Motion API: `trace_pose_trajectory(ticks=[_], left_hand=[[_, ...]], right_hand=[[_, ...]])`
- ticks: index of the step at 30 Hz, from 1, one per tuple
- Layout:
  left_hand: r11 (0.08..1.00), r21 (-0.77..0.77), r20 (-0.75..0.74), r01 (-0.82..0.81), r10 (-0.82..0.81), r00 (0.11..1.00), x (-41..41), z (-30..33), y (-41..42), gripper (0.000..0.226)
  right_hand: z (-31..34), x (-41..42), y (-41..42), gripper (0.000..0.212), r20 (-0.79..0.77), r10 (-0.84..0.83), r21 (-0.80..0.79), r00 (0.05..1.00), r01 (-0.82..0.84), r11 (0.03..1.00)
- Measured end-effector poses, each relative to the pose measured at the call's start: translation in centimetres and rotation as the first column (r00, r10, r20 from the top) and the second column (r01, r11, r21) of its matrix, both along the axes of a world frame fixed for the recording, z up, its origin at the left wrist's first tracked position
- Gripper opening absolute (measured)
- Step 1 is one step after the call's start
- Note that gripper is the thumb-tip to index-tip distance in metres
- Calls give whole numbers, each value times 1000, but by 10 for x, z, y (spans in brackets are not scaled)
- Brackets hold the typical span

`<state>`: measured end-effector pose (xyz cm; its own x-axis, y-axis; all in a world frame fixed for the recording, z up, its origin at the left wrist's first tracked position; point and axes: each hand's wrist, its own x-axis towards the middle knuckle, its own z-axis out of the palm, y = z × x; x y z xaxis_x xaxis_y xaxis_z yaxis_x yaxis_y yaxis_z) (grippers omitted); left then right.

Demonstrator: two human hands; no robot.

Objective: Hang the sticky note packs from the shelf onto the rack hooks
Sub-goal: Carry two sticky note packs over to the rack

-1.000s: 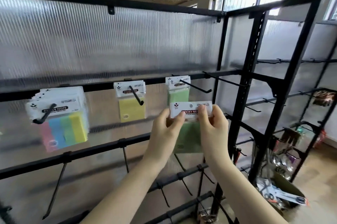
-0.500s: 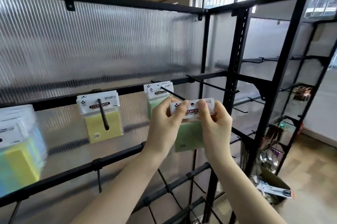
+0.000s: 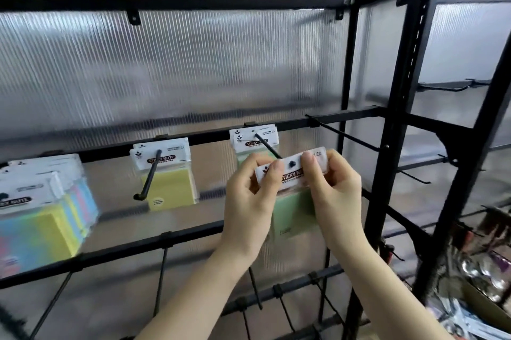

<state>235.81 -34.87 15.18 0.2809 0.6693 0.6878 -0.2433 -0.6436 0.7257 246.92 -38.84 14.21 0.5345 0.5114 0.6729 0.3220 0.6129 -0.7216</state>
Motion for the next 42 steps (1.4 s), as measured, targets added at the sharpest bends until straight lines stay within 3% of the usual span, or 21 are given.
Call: trace_pose_trajectory(ticks=[7,11,16,22,34,37,42], left_hand=[[978,35,-3,-206,206,979,9,-10,4,20],[957,-23,17,-291,291,957,13,-19,16,22],[884,-168,-47,-436,434,900,10,-39,48,41],[812,-138,-183,-567,541,821,10,-47,78,60],[747,-192,-509,-637,479,715,2,-59,100,42],[757,-118,-617,-643,451,645,-15,-72,91,27],[778,92,-819,-621,414,398,-57,-89,64,17]], right_hand=[[-7,13,15,34,79,100,-51,992,-96,994],[-15,20,35,13,79,155,-99,985,-147,984],[-25,32,60,34,35,164,-163,986,-156,974],[-36,44,94,41,12,168,-265,986,-159,951],[-53,50,111,45,45,191,-489,981,-145,860],[-76,50,106,44,91,195,-586,977,-105,803],[-99,30,98,39,157,258,-758,953,-50,650]])
